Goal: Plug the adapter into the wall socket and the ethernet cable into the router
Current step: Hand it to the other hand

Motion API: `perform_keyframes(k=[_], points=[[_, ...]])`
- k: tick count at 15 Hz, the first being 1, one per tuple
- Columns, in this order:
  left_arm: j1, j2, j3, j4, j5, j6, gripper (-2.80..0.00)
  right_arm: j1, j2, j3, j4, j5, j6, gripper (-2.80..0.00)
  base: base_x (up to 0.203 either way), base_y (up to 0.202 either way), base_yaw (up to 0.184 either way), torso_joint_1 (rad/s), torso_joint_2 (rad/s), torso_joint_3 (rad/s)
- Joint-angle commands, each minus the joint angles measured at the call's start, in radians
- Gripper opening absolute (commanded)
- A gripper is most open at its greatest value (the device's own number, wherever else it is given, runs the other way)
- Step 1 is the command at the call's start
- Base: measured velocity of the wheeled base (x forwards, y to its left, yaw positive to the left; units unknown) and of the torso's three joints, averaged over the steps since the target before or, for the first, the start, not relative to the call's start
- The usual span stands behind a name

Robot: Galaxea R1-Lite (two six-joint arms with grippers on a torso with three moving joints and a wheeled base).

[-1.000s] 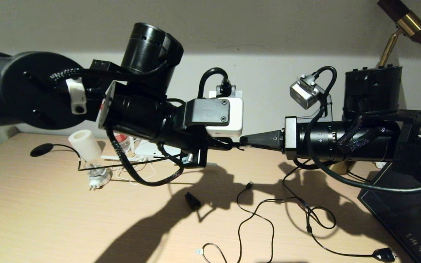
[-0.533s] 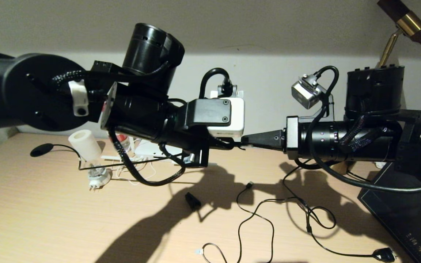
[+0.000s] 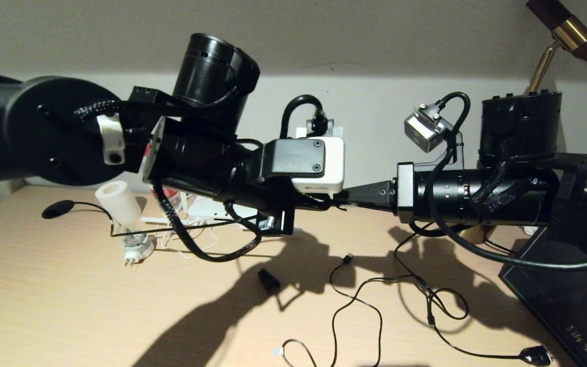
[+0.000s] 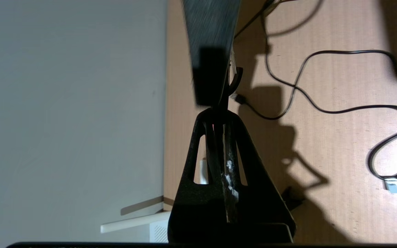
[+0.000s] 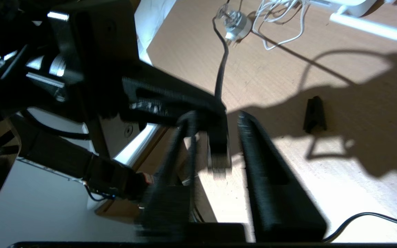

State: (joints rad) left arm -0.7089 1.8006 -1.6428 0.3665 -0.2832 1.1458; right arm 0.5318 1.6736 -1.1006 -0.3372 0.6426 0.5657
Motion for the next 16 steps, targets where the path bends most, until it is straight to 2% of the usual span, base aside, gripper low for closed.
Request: perform_keyframes(k=[1, 10, 11, 16], points=[[0.002, -0.001, 0.0, 0.006, 0.002, 0.006, -2.8, -0.001, -0.002, -0.001, -0.002, 0.005, 0.003, 0.0, 0.0, 0.0, 0.0, 0.0, 0.0, 0.0], [0.002, 0.0, 0.001, 0.005, 0.001, 0.005, -2.8, -0.001, -0.005, 0.005, -0.003, 0.006, 0.003, 0.0, 0.0, 0.0, 0.0, 0.0, 0.0, 0.0], [0.002, 0.0, 0.001, 0.005, 0.001, 0.005, -2.8, -0.001, -0.005, 0.005, -0.003, 0.006, 0.003, -2.8, 0.0, 0.0, 0.0, 0.0, 0.0, 0.0], [0.003, 0.0, 0.001, 0.005, 0.001, 0.005, -2.8, -0.001, -0.005, 0.012, -0.003, 0.006, 0.002, -2.8, 0.0, 0.0, 0.0, 0.0, 0.0, 0.0]])
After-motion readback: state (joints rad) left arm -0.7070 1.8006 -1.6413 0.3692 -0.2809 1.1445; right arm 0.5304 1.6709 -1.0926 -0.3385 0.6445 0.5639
